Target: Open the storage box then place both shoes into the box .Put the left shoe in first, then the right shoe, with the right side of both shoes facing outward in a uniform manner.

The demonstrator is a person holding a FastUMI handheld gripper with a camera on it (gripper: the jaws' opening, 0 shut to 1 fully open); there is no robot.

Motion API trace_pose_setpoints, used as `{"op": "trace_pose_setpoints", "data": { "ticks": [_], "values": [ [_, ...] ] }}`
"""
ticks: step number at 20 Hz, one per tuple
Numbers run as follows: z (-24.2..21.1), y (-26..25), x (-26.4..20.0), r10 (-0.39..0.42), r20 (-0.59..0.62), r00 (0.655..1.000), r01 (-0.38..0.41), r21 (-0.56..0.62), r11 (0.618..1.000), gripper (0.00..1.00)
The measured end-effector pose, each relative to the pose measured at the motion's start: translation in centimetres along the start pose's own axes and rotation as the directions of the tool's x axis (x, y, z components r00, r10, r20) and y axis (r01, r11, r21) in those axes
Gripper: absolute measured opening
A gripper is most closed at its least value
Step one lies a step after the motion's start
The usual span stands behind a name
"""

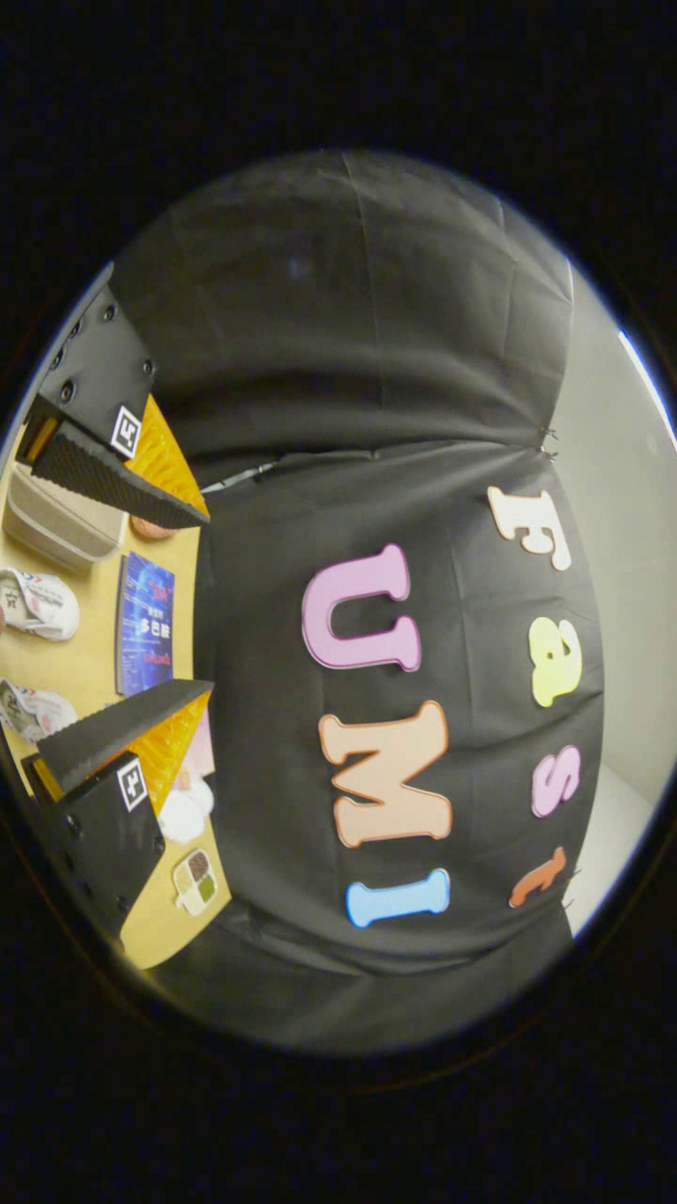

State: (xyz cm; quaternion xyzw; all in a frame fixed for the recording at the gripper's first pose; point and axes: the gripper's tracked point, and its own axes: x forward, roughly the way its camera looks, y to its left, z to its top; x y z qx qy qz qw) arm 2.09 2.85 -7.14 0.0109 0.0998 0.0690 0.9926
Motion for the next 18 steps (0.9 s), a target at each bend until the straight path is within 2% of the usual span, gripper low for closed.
{"op": "trace_pose_setpoints", "data": {
  "ticks": [3, 5, 7, 9, 12, 14, 15, 18],
  "values": [
    [-4.6, 1.8, 1.6, 0.109, -0.124, 0.986, -0.099, 0.089, 0.991, 0.98],
    [-7.6, 2.7, 2.5, 0.177, -0.202, 0.963, -0.146, 0.159, 0.976, 0.98],
    [-10.4, 3.7, 3.2, 0.258, -0.264, 0.929, -0.184, 0.273, 0.944, 0.98],
    [-12.9, 4.8, 3.9, 0.332, -0.312, 0.890, -0.189, 0.411, 0.892, 0.98],
    [-16.0, 5.8, 3.7, 0.414, -0.352, 0.839, -0.157, 0.573, 0.805, 0.99],
    [-17.6, 6.2, 3.6, 0.448, -0.367, 0.815, -0.124, 0.645, 0.754, 0.99],
    [-18.3, 6.5, 3.6, 0.474, -0.370, 0.799, -0.106, 0.690, 0.716, 0.99],
    [-20.7, 6.8, 3.7, 0.509, -0.366, 0.779, -0.042, 0.780, 0.625, 0.99]
  ]
}}
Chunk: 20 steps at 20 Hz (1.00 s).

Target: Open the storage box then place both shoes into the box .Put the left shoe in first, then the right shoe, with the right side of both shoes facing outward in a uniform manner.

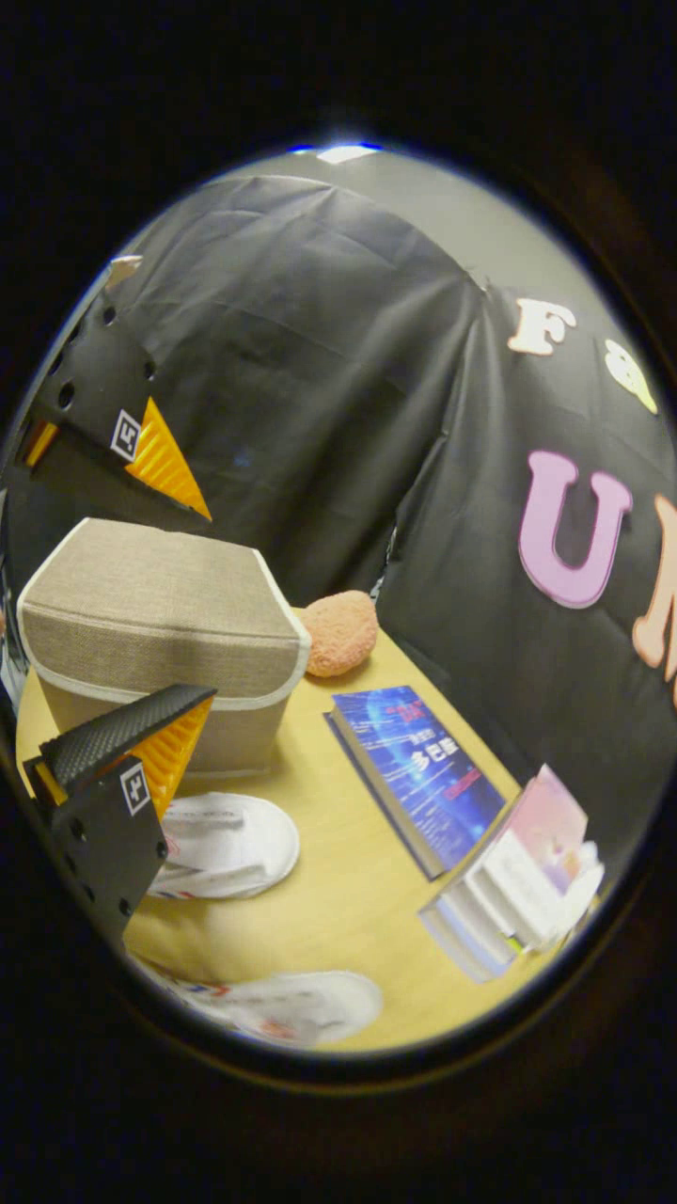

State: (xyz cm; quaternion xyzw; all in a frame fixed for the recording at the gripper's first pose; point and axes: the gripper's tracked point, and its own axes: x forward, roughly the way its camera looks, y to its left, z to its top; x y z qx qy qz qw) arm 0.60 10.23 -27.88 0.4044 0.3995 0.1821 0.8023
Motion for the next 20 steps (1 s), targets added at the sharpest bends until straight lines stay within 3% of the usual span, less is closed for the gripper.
{"op": "trace_pose_setpoints", "data": {
  "ticks": [9, 13, 18, 20],
  "values": [
    [-3.6, -3.0, 2.3, 0.077, -0.047, 0.996, -0.061, 0.286, 0.956, 0.99],
    [-3.3, -2.0, 1.2, 0.160, -0.034, 0.987, -0.138, 0.354, 0.925, 0.97],
    [-2.8, -0.3, -1.2, 0.212, -0.024, 0.977, -0.191, 0.342, 0.920, 0.96],
    [-2.3, -0.2, -2.0, 0.208, -0.007, 0.978, -0.194, 0.331, 0.924, 0.71]
  ]
}}
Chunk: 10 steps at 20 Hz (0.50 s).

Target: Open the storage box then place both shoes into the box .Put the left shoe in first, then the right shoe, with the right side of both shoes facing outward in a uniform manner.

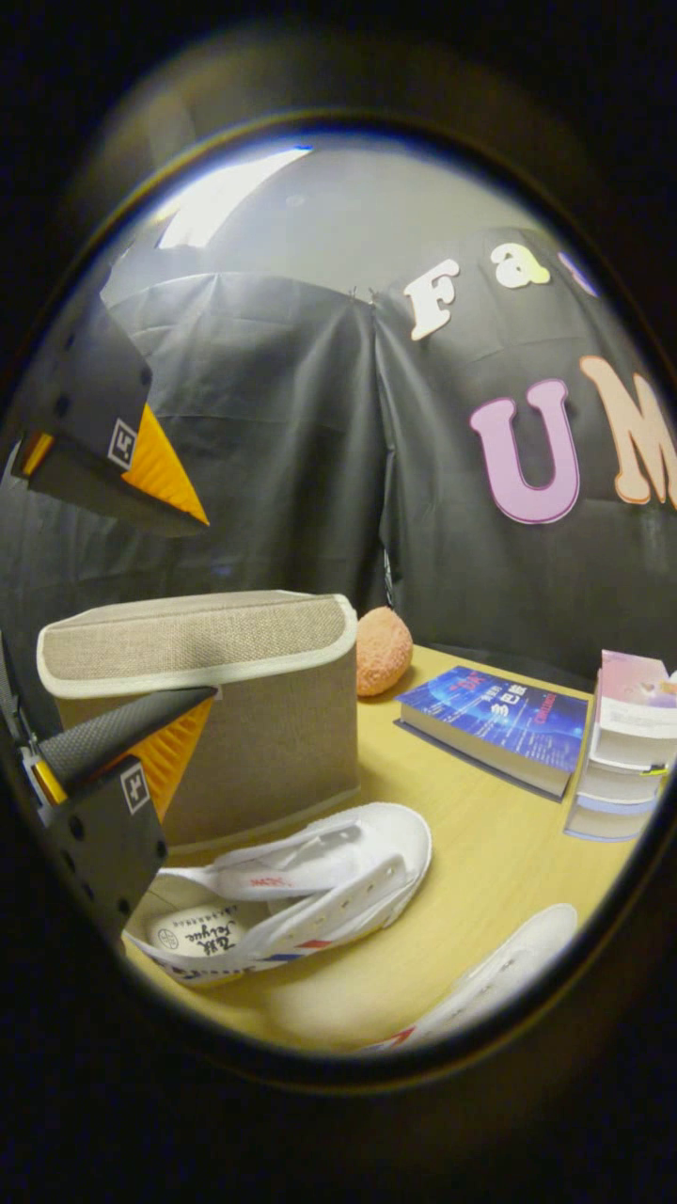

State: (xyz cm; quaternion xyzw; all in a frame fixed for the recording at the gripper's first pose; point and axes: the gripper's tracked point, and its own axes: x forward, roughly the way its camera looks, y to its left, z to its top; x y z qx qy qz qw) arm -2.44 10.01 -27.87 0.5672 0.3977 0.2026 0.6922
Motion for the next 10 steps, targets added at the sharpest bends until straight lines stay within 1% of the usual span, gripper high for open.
{"op": "trace_pose_setpoints", "data": {
  "ticks": [1, 2, 4, 5, 10],
  "values": [
    [1.1, -0.4, -0.7, -0.029, 0.036, 0.999, 0.030, -0.011, 0.999, 0.59],
    [1.0, -0.1, 0.1, -0.021, 0.046, 0.999, 0.022, -0.010, 1.000, 0.47],
    [0.7, 0.2, -0.1, -0.013, 0.021, 1.000, 0.013, 0.016, 1.000, 0.47],
    [0.5, 0.2, -0.1, -0.018, 0.006, 1.000, 0.018, 0.010, 1.000, 0.47],
    [-1.7, -1.0, 0.0, -0.074, -0.071, 0.995, 0.071, -0.034, 0.997, 0.47]
  ]
}}
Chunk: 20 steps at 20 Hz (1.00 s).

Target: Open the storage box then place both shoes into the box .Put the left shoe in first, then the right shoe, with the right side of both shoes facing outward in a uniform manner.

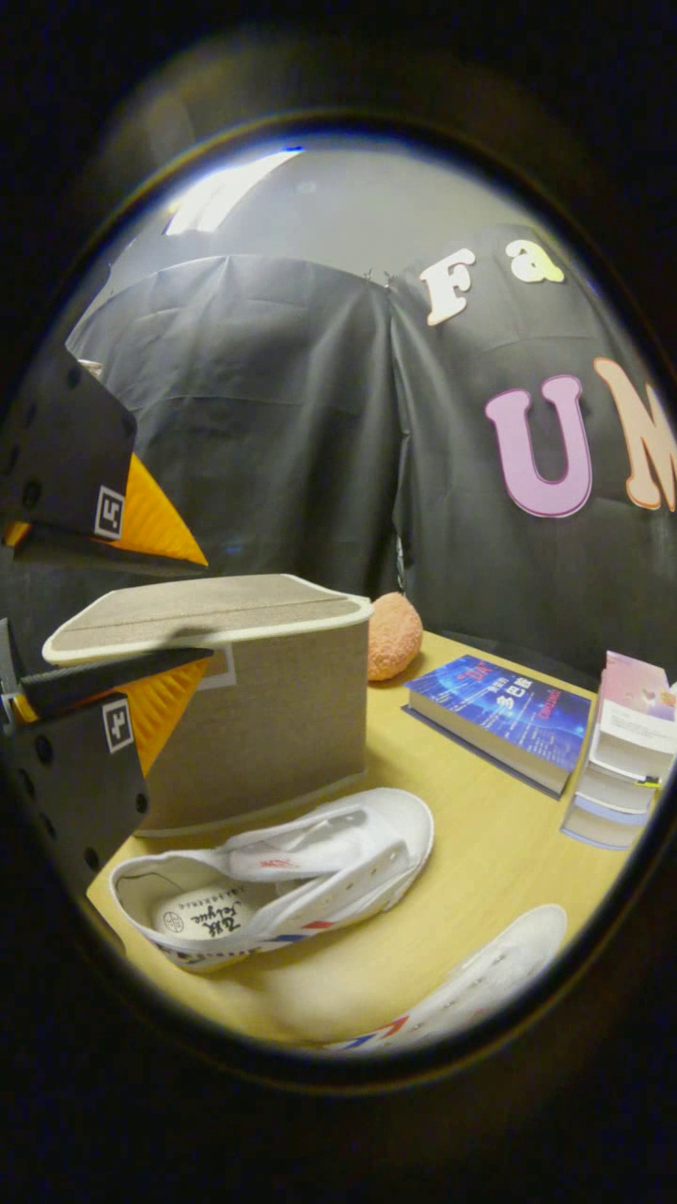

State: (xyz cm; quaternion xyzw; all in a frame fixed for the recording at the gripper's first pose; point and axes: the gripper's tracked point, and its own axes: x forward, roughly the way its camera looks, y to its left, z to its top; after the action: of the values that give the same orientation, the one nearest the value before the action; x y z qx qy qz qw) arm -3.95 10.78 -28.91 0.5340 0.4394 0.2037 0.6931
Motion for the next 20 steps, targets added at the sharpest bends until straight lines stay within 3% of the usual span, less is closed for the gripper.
{"op": "trace_pose_setpoints", "data": {
  "ticks": [3, 5, 6, 7, 10, 11, 14, 20],
  "values": [
    [-1.6, -0.1, 0.4, -0.002, -0.049, 0.999, 0.001, -0.015, 1.000, 0.47],
    [-1.4, -1.6, 2.1, -0.066, -0.028, 0.997, 0.065, -0.038, 0.997, 0.47],
    [-0.7, -1.6, 1.6, -0.065, -0.019, 0.998, 0.064, -0.034, 0.997, 0.06],
    [-0.6, -1.3, 2.3, -0.051, -0.025, 0.998, 0.050, -0.026, 0.998, 0.11],
    [-0.9, -1.7, 1.3, -0.074, -0.032, 0.997, 0.072, -0.042, 0.996, 0.07],
    [1.2, -1.7, -0.2, -0.077, -0.014, 0.997, 0.076, -0.048, 0.996, 0.05],
    [-1.3, -0.9, 0.7, -0.103, -0.023, 0.994, 0.100, -0.113, 0.989, 0.02],
    [-2.1, 6.8, 1.9, -0.016, -0.056, 0.998, 0.005, -0.192, 0.981, 0.02]
  ]
}}
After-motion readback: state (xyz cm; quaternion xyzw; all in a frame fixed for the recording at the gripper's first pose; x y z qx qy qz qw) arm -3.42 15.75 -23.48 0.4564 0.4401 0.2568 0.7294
